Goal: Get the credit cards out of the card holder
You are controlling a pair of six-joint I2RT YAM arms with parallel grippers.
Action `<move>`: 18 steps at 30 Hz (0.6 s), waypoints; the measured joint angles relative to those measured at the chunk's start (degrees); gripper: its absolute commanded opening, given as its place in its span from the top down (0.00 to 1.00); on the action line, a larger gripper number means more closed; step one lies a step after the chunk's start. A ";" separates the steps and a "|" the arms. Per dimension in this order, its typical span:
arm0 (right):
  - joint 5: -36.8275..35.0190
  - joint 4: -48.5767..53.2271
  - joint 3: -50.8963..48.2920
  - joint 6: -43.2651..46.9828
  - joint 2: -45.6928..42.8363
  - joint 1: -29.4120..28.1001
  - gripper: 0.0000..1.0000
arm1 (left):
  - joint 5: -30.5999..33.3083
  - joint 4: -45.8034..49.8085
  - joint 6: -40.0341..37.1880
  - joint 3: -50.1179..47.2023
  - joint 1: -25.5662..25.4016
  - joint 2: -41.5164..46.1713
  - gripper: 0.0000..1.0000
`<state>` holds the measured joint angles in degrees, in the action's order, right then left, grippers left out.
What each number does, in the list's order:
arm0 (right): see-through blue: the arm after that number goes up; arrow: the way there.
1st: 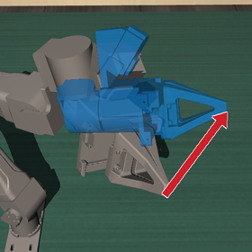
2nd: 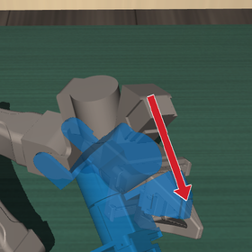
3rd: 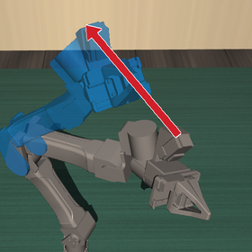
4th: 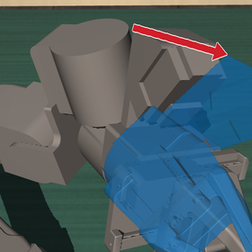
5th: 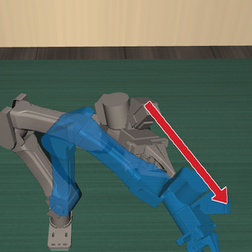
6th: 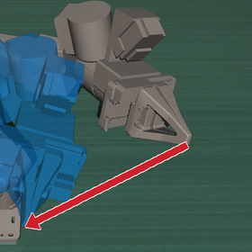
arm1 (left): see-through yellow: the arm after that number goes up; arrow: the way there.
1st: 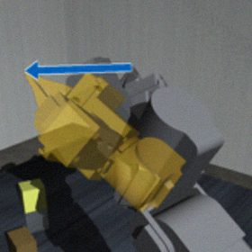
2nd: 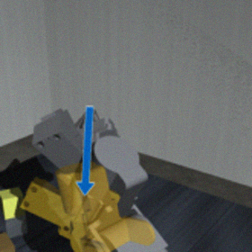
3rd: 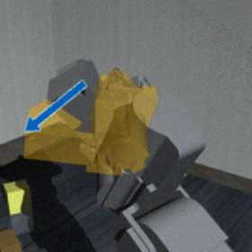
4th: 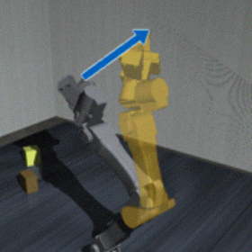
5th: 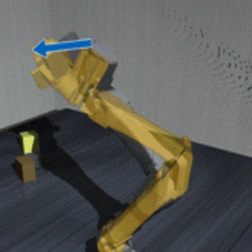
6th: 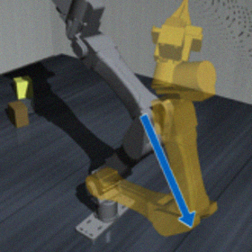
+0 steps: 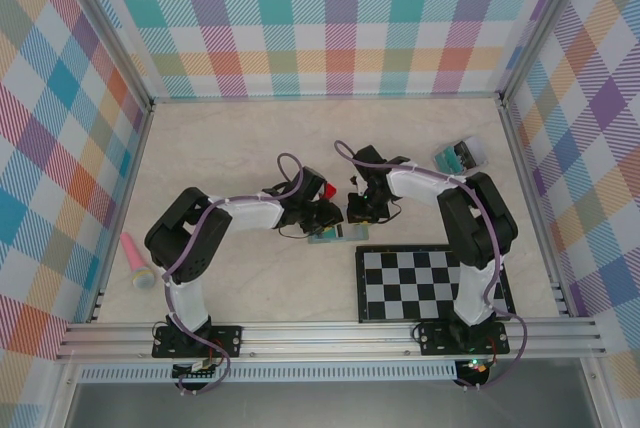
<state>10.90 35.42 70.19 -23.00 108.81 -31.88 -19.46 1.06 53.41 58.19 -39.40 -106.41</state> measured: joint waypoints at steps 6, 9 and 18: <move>0.76 -0.02 0.09 0.00 0.26 0.00 0.81 | -1.49 -2.10 1.01 -1.03 0.57 0.00 0.79; 0.74 -0.02 0.11 0.00 0.31 0.00 0.81 | -1.79 -2.99 1.01 -1.64 0.81 0.02 0.82; 0.20 0.11 0.33 0.00 0.63 0.00 0.81 | -3.61 -5.79 0.90 -3.67 1.70 0.98 0.87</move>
<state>11.09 35.53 70.52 -23.00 109.45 -31.88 -23.07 -4.73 54.30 54.52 -37.69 -105.43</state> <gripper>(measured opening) 0.193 0.141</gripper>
